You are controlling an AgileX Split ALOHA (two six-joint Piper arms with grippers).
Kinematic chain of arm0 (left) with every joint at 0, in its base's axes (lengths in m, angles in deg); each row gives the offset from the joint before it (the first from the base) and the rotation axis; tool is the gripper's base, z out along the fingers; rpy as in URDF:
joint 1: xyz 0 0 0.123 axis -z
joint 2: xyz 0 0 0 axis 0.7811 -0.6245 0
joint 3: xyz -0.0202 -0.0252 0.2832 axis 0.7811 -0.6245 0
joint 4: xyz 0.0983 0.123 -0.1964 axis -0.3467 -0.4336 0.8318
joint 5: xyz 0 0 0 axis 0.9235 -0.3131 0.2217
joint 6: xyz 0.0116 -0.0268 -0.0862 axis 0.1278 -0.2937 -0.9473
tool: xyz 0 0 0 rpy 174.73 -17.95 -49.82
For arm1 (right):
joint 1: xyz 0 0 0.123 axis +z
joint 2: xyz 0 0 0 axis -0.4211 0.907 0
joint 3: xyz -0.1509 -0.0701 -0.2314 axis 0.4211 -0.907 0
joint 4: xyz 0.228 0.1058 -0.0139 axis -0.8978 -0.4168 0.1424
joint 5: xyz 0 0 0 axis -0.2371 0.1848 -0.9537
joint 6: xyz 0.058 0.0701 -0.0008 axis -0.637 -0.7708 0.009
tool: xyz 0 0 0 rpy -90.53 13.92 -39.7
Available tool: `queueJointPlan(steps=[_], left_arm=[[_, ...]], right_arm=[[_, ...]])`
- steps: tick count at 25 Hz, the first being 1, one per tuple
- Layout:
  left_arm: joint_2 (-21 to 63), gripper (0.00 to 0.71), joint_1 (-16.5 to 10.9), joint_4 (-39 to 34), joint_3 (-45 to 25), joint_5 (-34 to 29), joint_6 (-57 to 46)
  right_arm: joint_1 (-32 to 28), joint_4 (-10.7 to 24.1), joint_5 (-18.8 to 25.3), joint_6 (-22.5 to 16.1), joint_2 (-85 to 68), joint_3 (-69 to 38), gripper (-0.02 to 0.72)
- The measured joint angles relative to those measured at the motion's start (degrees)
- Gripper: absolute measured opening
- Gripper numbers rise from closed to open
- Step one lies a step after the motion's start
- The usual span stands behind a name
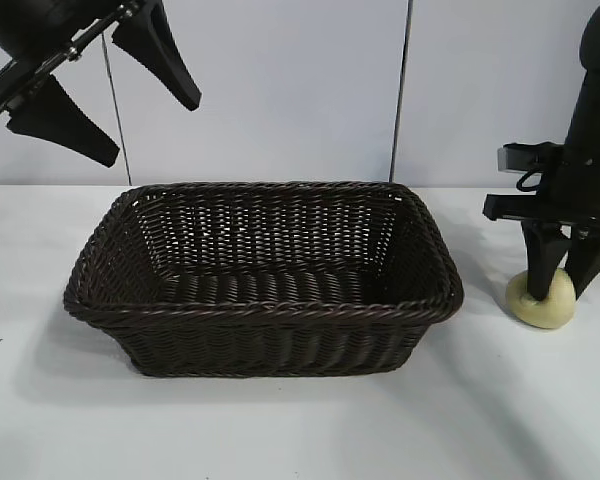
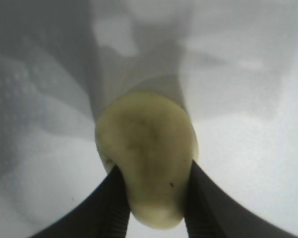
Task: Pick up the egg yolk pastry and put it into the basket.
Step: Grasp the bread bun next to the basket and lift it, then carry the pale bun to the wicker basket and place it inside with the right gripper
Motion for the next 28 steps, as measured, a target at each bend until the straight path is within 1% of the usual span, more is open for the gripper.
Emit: queueJointPlan(steps=[2, 3, 7, 9, 14, 18, 24, 28], left_arm=[[0.0, 0.596, 0.0, 0.0, 0.0, 0.0, 0.0], [0.0, 0.596, 0.0, 0.0, 0.0, 0.0, 0.0], [0.0, 0.596, 0.0, 0.0, 0.0, 0.05, 0.02], [0.0, 0.596, 0.0, 0.0, 0.0, 0.05, 0.02], [0.0, 0.596, 0.0, 0.0, 0.0, 0.05, 0.02], [0.0, 0.596, 0.0, 0.0, 0.0, 0.07, 0.02], [0.0, 0.596, 0.0, 0.0, 0.0, 0.11, 0.02], [0.0, 0.596, 0.0, 0.0, 0.0, 0.06, 0.02]], right_arm=[[0.0, -0.1, 0.0, 0.13, -0.34, 0.0, 0.232], [0.0, -0.12, 0.0, 0.13, -0.55, 0.0, 0.209], [0.0, -0.12, 0.71, 0.13, -1.47, 0.23, 0.073], [0.0, -0.2, 1.49, 0.13, -1.47, 0.35, 0.045], [0.0, -1.56, 3.49, 0.88, -1.61, 0.38, 0.031], [0.0, -3.35, 3.75, 2.25, -4.11, 0.38, 0.029], [0.0, -3.8, 4.49, 2.88, -10.89, 0.42, 0.024], [0.0, -4.09, 4.77, 2.93, -13.94, 2.33, 0.024]])
